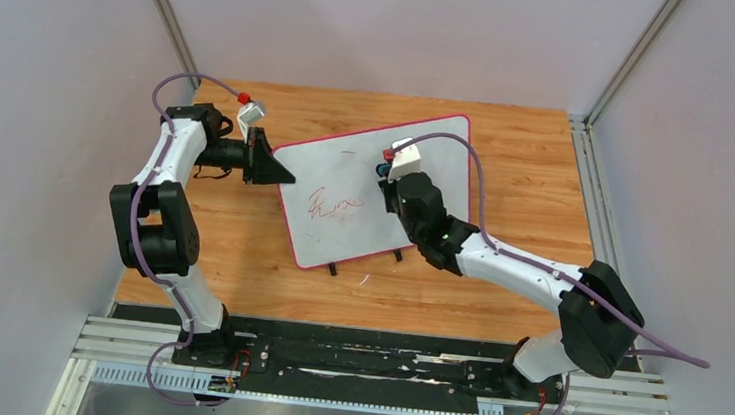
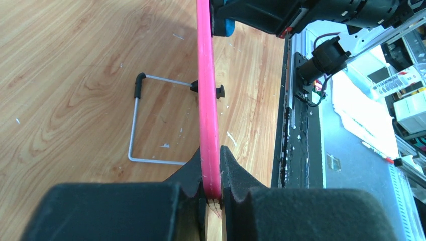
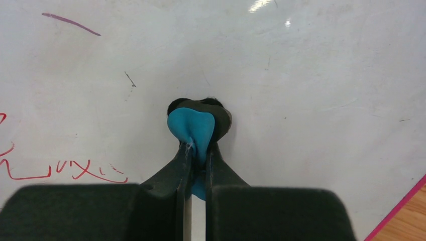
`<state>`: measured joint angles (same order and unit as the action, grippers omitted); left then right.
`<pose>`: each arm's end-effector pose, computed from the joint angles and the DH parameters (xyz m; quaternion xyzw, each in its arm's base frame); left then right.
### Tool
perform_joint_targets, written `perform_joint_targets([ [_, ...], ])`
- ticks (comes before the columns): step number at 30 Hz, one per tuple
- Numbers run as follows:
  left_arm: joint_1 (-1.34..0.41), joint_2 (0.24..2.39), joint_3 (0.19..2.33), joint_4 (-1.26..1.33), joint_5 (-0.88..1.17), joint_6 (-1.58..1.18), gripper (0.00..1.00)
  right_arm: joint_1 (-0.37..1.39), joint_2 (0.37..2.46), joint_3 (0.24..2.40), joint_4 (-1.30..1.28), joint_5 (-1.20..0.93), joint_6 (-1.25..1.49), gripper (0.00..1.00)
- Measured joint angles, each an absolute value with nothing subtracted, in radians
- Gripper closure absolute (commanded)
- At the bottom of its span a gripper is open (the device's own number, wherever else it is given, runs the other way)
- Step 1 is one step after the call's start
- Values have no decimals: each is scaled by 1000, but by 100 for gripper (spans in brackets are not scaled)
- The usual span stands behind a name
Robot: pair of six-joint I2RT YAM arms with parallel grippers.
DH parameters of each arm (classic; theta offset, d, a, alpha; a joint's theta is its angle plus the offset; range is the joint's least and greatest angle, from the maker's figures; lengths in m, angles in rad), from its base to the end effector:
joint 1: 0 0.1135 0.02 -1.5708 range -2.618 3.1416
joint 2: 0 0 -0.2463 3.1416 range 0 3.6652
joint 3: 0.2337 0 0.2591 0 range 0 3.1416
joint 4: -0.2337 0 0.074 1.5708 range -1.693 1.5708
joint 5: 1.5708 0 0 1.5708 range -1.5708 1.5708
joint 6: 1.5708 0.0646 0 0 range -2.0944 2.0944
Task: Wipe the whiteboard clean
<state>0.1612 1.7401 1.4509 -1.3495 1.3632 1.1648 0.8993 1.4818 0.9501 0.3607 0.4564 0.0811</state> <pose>0.3203 -0.0120 0.2548 0.3546 0.6907 -0.5125 0.3668 0.2561 0.2765 0.2603 -0.1627 0.7416 0.1427 0.6350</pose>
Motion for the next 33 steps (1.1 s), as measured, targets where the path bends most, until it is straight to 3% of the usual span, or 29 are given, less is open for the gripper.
perform_joint_targets([
  [8,162,1740,1451,-1350,1361,1160,100,910,1498,952,375,473,90,99],
  [22,166,1740,1449,-1350,1359,1160,100,1155,1721,1074,407,486,105,99],
  [33,162,1740,1447,-1345,1364,1160,100,1052,1605,945,415,450,131,99],
])
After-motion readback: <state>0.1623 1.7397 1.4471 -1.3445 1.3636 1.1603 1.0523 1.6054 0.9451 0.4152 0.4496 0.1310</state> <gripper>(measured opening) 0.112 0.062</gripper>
